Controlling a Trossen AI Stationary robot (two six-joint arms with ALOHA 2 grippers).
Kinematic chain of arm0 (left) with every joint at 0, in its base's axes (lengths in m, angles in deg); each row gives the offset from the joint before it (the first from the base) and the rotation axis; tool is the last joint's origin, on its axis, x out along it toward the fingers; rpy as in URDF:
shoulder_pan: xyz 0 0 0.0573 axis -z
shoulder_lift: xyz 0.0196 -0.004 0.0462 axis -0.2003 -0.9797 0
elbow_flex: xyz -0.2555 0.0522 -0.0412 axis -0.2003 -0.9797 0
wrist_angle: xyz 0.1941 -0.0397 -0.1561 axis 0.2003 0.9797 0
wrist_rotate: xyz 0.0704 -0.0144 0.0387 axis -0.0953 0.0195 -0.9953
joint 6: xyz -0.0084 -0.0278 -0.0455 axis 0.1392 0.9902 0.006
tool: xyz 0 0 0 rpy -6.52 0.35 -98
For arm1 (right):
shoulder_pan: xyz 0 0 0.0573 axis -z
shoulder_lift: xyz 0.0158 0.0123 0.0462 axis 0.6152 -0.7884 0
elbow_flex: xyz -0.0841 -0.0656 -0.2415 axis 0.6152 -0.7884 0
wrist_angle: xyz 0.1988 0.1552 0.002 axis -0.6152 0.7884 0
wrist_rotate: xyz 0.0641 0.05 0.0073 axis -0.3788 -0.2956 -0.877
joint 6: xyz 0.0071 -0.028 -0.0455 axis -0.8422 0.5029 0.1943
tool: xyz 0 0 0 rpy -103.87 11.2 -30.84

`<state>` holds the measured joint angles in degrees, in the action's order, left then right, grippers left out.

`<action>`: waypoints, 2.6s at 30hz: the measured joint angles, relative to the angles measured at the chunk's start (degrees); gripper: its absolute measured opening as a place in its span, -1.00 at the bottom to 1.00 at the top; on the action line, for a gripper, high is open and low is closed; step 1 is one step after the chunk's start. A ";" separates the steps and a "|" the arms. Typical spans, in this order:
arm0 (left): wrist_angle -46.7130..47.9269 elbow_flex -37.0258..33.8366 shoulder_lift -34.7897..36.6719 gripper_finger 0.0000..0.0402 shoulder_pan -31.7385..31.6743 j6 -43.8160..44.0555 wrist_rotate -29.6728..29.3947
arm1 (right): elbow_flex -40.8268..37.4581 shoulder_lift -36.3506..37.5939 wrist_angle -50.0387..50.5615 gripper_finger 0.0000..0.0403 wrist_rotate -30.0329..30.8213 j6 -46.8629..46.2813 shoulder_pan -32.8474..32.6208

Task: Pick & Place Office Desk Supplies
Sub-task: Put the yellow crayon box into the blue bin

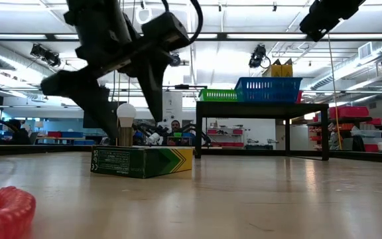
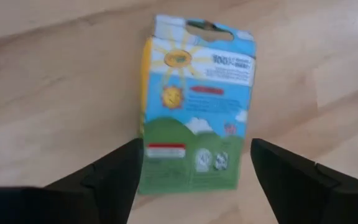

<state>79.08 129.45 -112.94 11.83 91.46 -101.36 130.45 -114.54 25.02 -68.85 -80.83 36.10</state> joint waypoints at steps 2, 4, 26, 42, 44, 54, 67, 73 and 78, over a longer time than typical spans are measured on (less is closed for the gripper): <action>-0.49 0.00 -0.79 0.52 -0.49 0.01 0.15 | 0.01 -0.01 0.04 -0.97 -0.01 0.01 0.00; -0.20 -0.01 -1.05 0.53 -0.81 0.00 0.56 | 0.01 0.00 0.03 -0.97 -0.05 0.02 0.00; -1.68 0.15 -5.14 -0.37 -4.11 -8.18 3.18 | 0.04 -0.01 -1.38 -0.97 -0.06 1.99 0.20; -17.65 -0.13 -5.53 -0.98 -13.28 -44.69 -3.07 | 0.04 0.00 -1.35 -0.97 0.04 0.35 0.17; -20.11 -0.13 -5.53 -0.99 -14.84 -50.57 -2.45 | 0.04 0.00 -0.84 -0.97 0.04 0.36 0.17; -27.69 -0.13 -5.47 -0.99 -15.02 -65.35 -4.89 | 0.07 0.01 4.37 -0.97 -0.12 -18.68 0.17; -27.78 -0.11 -5.38 -0.99 -6.82 -86.30 -33.51 | -17.97 0.44 -21.54 -0.97 0.06 -68.77 -7.32; -28.09 -0.04 -5.32 -0.99 -5.00 -101.96 -43.20 | -25.76 0.44 -38.07 -0.90 7.03 -88.94 -10.67; -30.83 -0.04 -5.32 -0.99 -4.43 -117.48 -51.46 | -30.68 0.33 -50.04 -0.63 14.10 -104.34 -12.56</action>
<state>48.25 129.41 -118.26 7.39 -26.02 -152.81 99.76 -114.21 -25.02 -54.75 -185.17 23.54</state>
